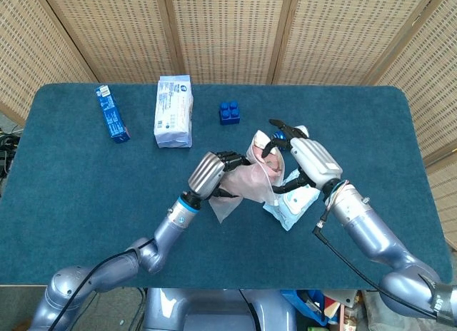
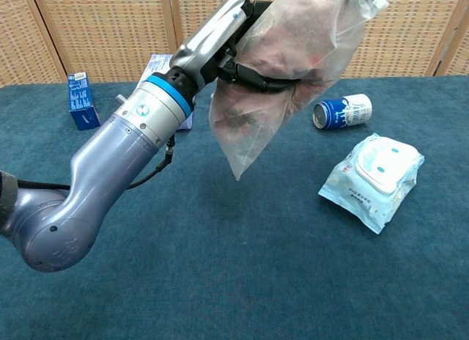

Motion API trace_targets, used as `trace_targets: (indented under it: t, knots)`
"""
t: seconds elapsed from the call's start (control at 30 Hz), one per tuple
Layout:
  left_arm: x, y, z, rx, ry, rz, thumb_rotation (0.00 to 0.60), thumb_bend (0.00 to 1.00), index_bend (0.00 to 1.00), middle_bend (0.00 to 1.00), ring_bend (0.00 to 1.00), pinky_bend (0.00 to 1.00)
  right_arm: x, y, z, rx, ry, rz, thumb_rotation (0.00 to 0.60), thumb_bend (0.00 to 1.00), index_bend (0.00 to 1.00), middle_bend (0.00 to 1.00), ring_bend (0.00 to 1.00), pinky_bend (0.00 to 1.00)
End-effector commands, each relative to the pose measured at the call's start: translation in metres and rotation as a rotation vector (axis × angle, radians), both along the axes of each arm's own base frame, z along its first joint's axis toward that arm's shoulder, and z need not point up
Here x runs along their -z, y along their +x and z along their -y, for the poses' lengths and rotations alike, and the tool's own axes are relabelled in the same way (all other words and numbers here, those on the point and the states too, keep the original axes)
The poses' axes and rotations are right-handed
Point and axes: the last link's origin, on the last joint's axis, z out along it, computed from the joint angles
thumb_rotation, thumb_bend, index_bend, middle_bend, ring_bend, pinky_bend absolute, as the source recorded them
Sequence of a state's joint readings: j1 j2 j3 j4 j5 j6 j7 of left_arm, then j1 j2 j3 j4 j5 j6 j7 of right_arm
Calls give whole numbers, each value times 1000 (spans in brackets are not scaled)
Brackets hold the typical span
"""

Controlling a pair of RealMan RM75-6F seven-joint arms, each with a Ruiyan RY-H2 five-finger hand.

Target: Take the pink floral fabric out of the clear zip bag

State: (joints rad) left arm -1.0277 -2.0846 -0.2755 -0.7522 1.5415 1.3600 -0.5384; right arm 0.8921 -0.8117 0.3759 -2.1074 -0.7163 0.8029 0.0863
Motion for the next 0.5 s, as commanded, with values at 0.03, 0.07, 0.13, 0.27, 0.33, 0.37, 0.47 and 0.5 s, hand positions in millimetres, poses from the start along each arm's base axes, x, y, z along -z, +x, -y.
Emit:
trace_targets:
  t: [0.03,0.07,0.13,0.27,0.33,0.37,0.47,0.5]
  knots:
    - [0,2,0,5,5,-6,600,364,572,563,501,606,2,-1,-1,-2,7,-2,600,0,395,0,0,0]
    - [0,3,0,6,5,-7,600,365,572,563,501,606,2,-1,-2,-3,8,0,600,0,395,0,0,0]
    - [1,4,1,10,3,-8,600,365,572,563,501,606,3,-1,-1,-6,10,2,600,0,394,0,0,0]
    - [2,7,3,15,4,-8,600,365,572,563,501,606,5,-1,-2,-26,20,-17,600,0,273,0,0,0]
    - [2,9,3,15,2,-5,600,365,572,563,501,606,6,-1,-3,-36,31,-21,600,0,203,0,0,0]
    - [2,10,3,13,1,-3,600,365,572,563,501,606,6,-2,-3,-40,35,-24,600,0,182,0,0,0]
    - [2,11,3,10,-1,4,600,364,572,563,501,606,7,-3,-3,-47,44,-31,600,0,174,0,0,0]
    - [2,11,3,9,-2,7,600,364,572,563,501,606,7,-3,-3,-50,44,-34,600,0,174,0,0,0]
